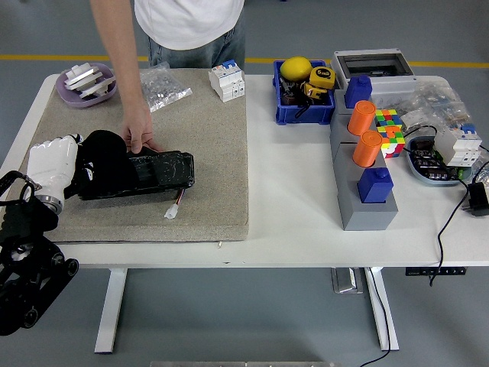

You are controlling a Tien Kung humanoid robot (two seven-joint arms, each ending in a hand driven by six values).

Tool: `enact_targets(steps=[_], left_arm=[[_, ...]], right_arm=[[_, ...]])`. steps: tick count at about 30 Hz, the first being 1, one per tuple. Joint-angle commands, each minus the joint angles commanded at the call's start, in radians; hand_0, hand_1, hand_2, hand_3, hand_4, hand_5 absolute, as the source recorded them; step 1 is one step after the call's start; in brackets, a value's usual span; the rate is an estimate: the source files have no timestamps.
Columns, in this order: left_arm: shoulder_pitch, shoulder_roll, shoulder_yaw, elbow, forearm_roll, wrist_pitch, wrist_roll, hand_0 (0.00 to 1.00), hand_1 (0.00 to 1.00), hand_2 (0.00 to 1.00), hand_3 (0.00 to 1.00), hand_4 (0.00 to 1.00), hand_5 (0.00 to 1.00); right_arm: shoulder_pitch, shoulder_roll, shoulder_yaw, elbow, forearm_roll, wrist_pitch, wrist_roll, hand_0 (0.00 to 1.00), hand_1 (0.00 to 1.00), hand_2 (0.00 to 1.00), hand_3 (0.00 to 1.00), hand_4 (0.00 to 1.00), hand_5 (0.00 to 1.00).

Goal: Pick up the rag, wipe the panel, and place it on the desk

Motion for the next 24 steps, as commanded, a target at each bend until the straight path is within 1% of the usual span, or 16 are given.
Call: enact_targets(steps=[6,10,13,16,20,24], left_arm=[[0.005,-0.003,0.008,0.003,0.0,0.0,0.003,0.289,0.419,0.574,0.53,0.146,0.002],[-0.001,-0.012,0.039,-0.01,0.0,-0.003,0.005,0.289,0.419,0.574,0.53,0.146,0.002],[-0.017,-0.024,0.077,-0.023,0.0,-0.005,0.007,0.288,0.419,0.574,0.531,0.151,0.002],[-0.038,-0.043,0.112,-0.036,0.0,-0.009,0.012,0.288,0.419,0.574,0.531,0.151,0.002],[-0.067,-0.071,0.15,-0.043,0.0,-0.013,0.017,0.288,0.421,0.573,0.534,0.161,0.002],[-0.089,-0.09,0.191,-0.045,-0.008,-0.017,0.02,0.288,0.422,0.572,0.535,0.169,0.002]], right_arm=[[-0.002,-0.001,-0.005,0.0,0.004,0.001,-0.001,0.747,0.28,0.642,0.619,0.998,0.574],[-0.002,-0.001,-0.01,0.0,0.006,0.001,-0.001,0.747,0.28,0.642,0.619,0.998,0.574],[-0.001,-0.001,-0.013,0.0,0.007,0.0,-0.001,0.748,0.28,0.642,0.62,0.998,0.574],[0.0,-0.002,-0.014,0.0,0.006,0.0,-0.001,0.748,0.28,0.642,0.62,0.998,0.574],[0.0,-0.003,-0.016,0.001,0.006,-0.001,0.0,0.747,0.28,0.642,0.62,0.998,0.574],[0.001,-0.004,-0.014,0.002,0.004,-0.001,0.0,0.747,0.28,0.642,0.619,0.998,0.574]])
